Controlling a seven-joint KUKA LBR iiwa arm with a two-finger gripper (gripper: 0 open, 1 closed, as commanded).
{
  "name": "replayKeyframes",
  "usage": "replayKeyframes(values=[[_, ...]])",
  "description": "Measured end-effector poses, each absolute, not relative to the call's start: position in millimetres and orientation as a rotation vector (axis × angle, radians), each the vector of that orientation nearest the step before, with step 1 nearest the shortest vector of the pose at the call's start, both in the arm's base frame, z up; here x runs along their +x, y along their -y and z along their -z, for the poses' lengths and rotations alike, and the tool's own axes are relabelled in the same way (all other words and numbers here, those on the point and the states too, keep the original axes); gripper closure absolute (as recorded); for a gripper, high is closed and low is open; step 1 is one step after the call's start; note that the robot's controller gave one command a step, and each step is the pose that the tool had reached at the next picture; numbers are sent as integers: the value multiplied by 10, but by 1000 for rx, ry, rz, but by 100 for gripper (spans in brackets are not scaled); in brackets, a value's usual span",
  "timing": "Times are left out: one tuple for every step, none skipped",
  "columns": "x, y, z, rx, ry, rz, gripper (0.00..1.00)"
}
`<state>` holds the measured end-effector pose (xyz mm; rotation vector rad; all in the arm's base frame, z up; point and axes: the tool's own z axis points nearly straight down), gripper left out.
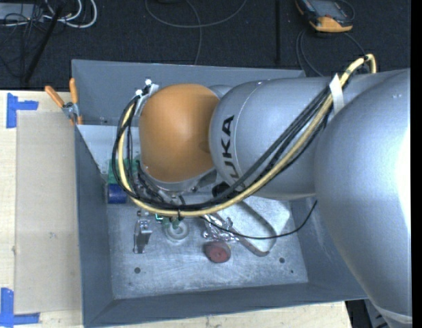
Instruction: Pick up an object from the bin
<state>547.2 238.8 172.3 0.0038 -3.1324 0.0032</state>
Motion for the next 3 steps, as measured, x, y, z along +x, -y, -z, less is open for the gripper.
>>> replayKeyframes(values=[[4910, -1425, -702, 252, 3132, 2, 0], [4898, -1443, -715, 252, 3124, 1, 100], [5681, 85, -852, 168, 3141, -4, 100]])
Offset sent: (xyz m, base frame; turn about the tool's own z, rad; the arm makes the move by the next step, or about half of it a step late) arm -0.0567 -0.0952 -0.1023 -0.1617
